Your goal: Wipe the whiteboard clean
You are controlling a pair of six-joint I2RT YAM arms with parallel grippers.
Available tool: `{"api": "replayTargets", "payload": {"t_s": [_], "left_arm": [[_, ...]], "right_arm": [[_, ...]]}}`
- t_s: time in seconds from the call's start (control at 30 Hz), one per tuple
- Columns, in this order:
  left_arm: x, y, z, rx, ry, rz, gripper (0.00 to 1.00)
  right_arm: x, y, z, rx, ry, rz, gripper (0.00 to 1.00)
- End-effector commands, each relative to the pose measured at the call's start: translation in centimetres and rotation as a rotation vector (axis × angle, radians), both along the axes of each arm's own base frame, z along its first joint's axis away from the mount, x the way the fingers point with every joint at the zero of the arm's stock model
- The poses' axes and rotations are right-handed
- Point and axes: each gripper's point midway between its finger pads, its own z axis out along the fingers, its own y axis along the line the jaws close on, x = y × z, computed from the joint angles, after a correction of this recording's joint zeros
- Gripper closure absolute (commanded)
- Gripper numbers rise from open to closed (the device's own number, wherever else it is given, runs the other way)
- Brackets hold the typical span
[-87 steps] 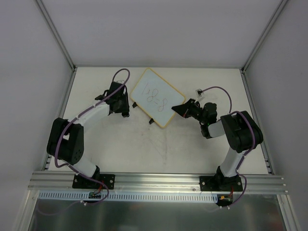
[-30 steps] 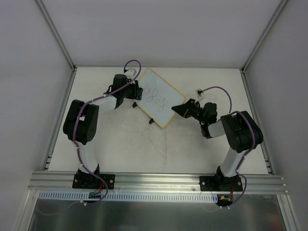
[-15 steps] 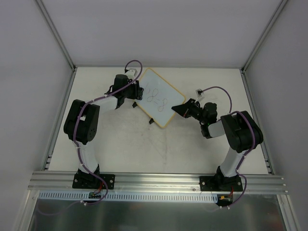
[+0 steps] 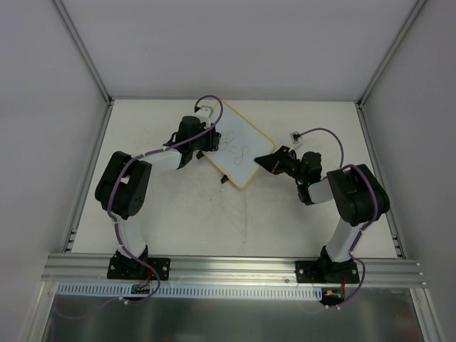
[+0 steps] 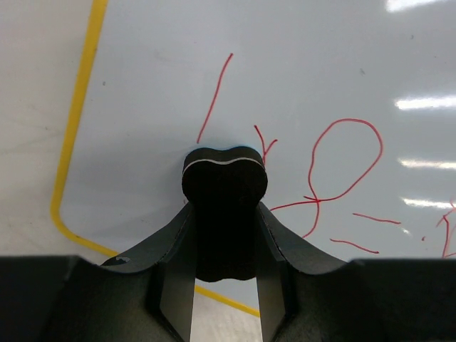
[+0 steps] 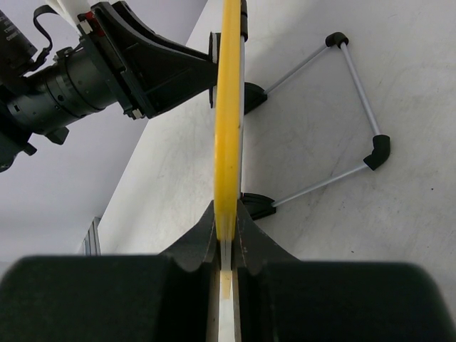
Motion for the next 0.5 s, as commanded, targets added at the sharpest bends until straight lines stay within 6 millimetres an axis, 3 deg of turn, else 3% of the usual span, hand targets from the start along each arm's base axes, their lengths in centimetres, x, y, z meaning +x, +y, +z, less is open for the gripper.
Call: {"api": "replayTargets", "payload": {"t_s": [0.0,0.47], "left_arm": [[-3.4,-4.7,0.7,-0.067,0.019,-0.13,1.0],[-8.8,-8.0,0.9,-0.133,0.015,-0.197,1.0]], "right_arm": [[0.1,1.2,7.0,0.071,-0.312,0.055,1.0],[0.0,1.4,7.1,0.072,-0.316,0.061,1.0]]}}
